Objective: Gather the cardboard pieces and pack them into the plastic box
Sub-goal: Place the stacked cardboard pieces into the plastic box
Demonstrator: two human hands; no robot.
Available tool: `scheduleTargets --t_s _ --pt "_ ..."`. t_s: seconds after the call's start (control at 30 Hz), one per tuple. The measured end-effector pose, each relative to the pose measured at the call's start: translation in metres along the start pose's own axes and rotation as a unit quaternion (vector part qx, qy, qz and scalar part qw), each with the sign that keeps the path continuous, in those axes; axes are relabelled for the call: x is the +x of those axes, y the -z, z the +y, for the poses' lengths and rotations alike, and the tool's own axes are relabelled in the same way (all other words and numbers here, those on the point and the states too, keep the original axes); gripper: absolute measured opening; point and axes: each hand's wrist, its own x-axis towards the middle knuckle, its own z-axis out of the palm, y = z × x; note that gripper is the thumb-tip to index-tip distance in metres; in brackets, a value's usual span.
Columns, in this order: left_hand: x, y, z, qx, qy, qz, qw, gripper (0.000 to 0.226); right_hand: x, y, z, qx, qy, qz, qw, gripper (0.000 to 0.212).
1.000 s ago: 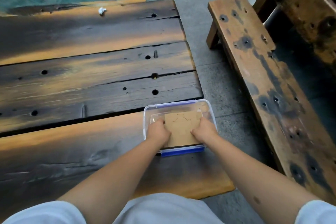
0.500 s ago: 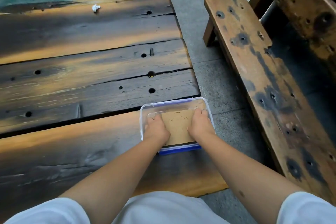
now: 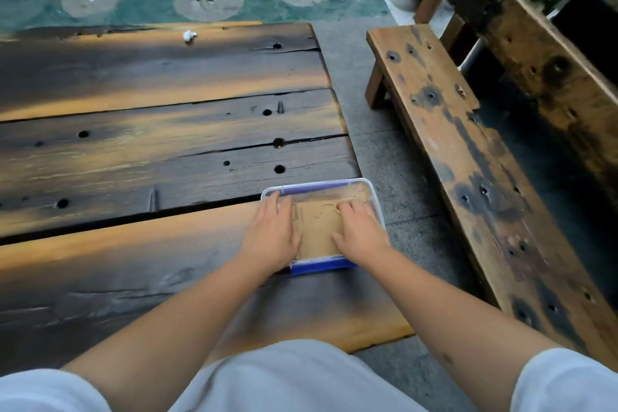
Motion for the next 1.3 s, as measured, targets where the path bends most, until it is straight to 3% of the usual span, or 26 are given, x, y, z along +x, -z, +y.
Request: scheduleTargets --t_s 0.2,0.47,0.87,1.3 --pt "-0.039 0.046 -0.044 0.093 0.066 0.026 0.993 0.075 -0.014 0.011 -0.040 -0.058 0.065 -0.006 0.996 0.095" --pt "-0.091 0.096 -0.087 0.118 0.089 0.069 0.987 0.101 -0.025 0.027 -0.118 -0.099 0.121 0.027 0.987 0.118" --pt "-0.138 0.123 -0.130 0.135 0.108 0.096 0.980 0.107 -0.048 0.013 -0.192 -0.113 0.127 0.052 0.984 0.116" --pt "-0.151 0.130 -0.137 0.130 0.096 0.084 0.983 0.099 -0.074 0.002 -0.208 -0.108 0.082 0.069 0.988 0.106"
